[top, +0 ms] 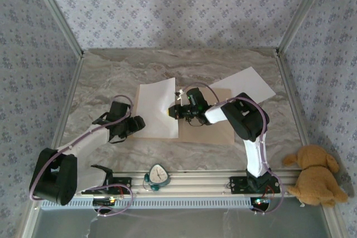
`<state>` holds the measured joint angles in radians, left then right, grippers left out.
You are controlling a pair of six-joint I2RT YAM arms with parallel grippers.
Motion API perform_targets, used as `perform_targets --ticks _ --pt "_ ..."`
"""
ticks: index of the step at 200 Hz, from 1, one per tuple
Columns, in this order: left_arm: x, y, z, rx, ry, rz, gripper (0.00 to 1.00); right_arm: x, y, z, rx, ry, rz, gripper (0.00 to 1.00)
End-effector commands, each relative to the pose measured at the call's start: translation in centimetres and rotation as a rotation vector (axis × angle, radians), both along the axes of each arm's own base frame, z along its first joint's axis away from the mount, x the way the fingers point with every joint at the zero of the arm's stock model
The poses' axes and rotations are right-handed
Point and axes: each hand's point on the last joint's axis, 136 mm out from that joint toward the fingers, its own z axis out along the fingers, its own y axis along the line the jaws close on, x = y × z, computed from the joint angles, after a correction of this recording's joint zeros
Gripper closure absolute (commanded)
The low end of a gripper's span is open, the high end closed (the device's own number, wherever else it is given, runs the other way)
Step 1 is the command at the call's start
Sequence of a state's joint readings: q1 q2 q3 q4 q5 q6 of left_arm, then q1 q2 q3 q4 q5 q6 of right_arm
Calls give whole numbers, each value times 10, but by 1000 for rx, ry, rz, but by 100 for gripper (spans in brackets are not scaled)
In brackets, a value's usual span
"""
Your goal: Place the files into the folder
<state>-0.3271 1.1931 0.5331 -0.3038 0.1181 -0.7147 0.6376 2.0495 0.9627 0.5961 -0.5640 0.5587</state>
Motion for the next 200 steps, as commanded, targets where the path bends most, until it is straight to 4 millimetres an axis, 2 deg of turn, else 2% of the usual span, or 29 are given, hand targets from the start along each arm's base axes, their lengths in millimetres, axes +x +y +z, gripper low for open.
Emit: perform_targets --ticks 1,52,94,200 --pt "-4 6 -1 27 8 -1 29 0 4 -5 2 6 -3 97" --pt "-7 7 -5 34 19 -6 29 8 -8 -4 2 3 -28 97" --pt "-8 9 -7 36 23 -4 29 9 -9 -1 10 -8 -30 97" --pt "-9 9 -9 29 27 1 29 -6 10 -6 14 9 17 97"
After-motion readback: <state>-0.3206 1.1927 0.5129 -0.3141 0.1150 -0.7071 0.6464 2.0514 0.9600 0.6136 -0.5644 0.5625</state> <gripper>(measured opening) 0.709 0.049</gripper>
